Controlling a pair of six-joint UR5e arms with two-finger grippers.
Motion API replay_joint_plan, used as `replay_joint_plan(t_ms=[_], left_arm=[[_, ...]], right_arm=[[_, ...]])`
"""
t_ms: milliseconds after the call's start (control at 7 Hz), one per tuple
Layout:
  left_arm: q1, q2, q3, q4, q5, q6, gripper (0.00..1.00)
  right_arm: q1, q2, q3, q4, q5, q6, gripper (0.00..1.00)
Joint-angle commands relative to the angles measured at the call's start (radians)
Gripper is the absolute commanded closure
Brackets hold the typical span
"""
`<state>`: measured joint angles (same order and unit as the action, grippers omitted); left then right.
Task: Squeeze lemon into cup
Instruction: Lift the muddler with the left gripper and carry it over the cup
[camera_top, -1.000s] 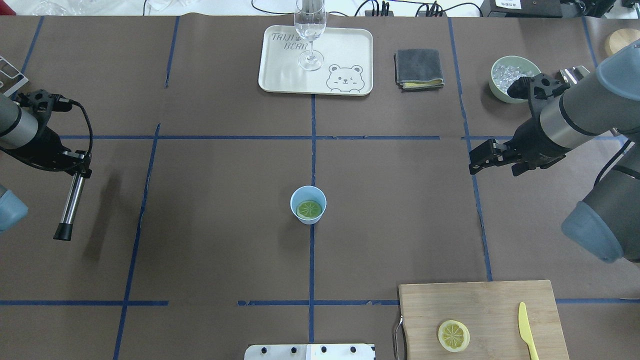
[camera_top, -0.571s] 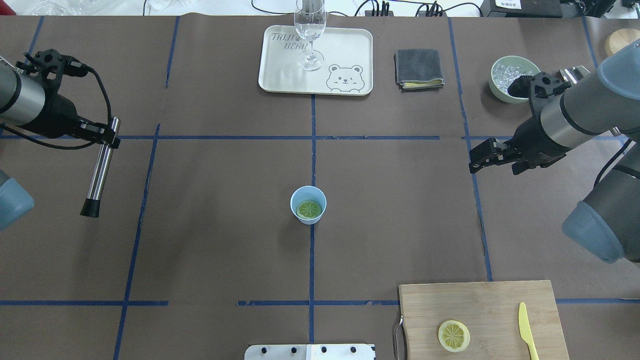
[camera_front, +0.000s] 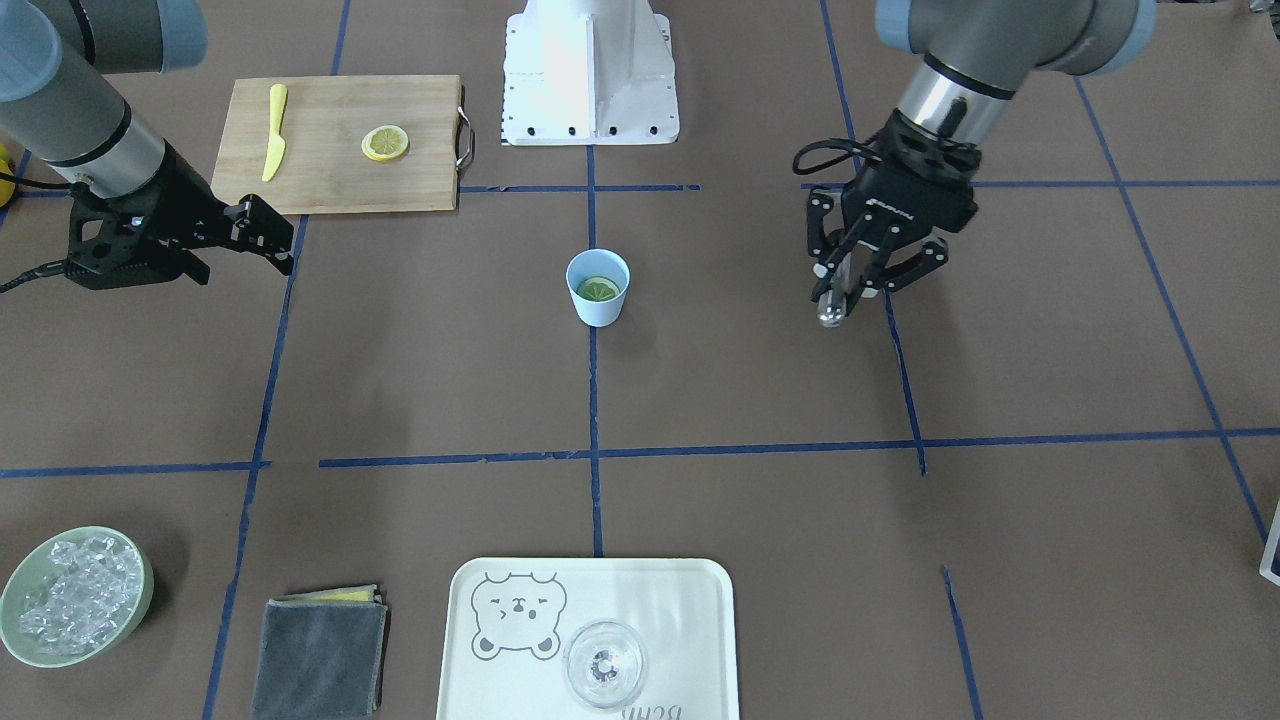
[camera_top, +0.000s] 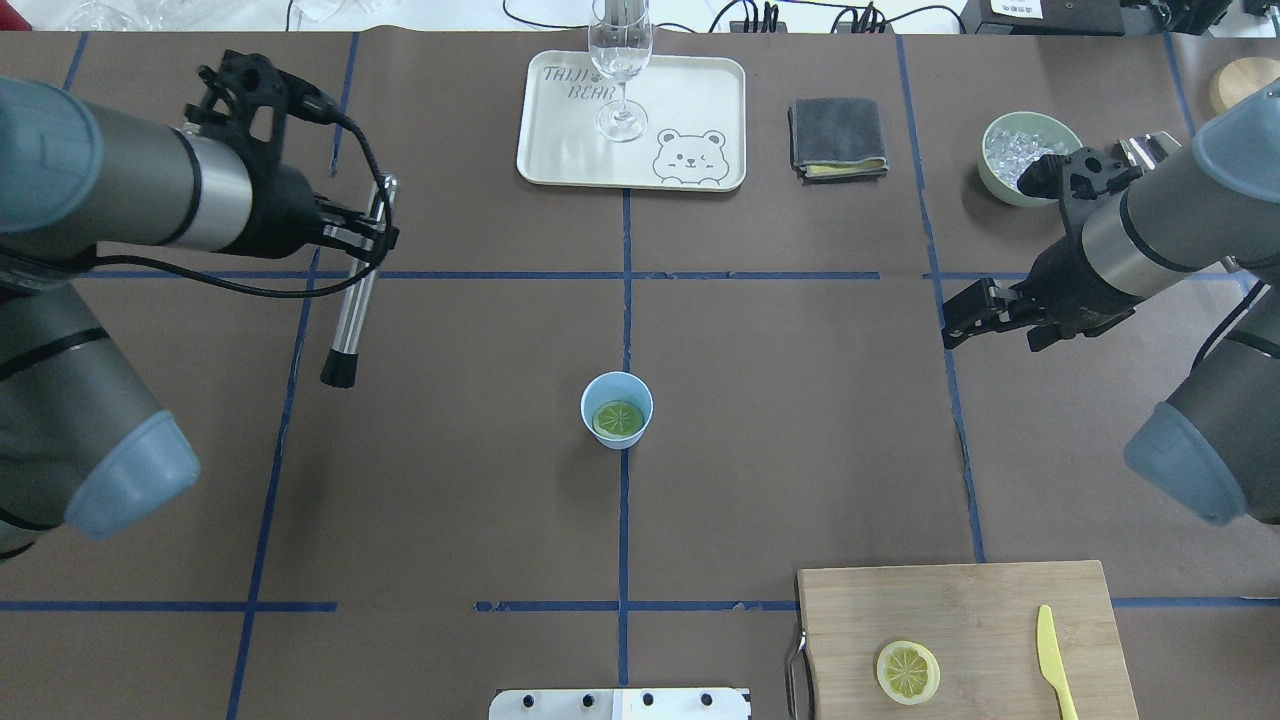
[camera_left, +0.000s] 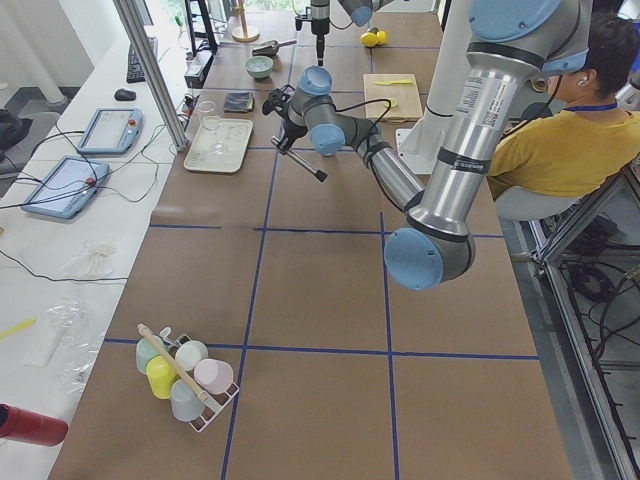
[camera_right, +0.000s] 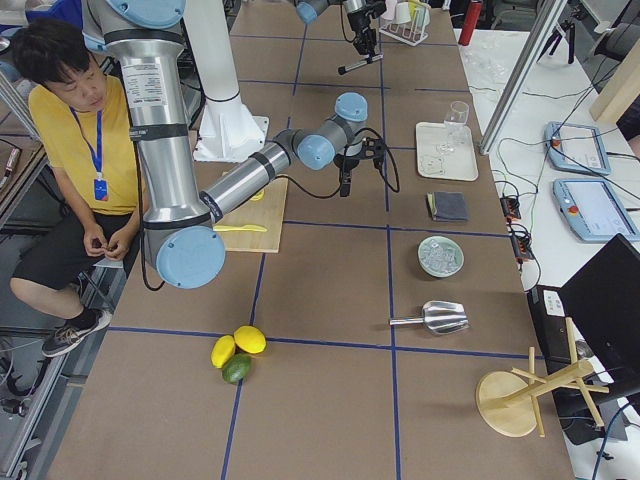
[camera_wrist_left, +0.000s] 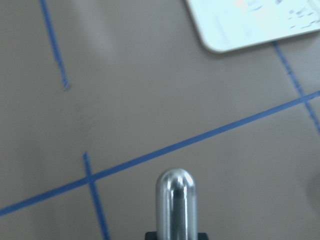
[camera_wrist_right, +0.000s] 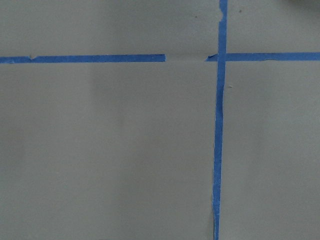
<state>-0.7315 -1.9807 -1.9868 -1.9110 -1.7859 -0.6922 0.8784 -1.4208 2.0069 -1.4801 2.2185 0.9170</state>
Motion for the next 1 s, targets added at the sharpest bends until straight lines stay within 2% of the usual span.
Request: replay_joint_plan(t_ms=[0,143,286,429,571,857], left_arm=[[0.086,-0.09,-0.01,-0.044,0.15,0.011,1.0],[0.116,-0.084,0.006,-0.204,0.23,0.011,1.0],[0.191,-0.078,0.037,-0.387,0.39,0.01,1.0],[0.293,-0.069,0.093,-0.493,0.574,0.013,1.0],[0.375,-0.078,0.168,-0.61,0.715,0.041,1.0],[0.382,-0.075,0.244,-0.903,0.737,0.161,1.0]], right_arm=[[0.001,-0.019,0.0,0.001,0.0,0.0,0.0],[0.004,-0.024,0.0,0.001,0.0,0.0,0.0],[0.01,-0.024,0.004,0.001,0.0,0.003,0.0],[0.01,-0.024,0.004,0.001,0.0,0.006,0.0],[0.01,-0.024,0.004,0.001,0.0,0.008,0.0],[0.008,-0.021,0.006,0.001,0.0,0.013,0.0]])
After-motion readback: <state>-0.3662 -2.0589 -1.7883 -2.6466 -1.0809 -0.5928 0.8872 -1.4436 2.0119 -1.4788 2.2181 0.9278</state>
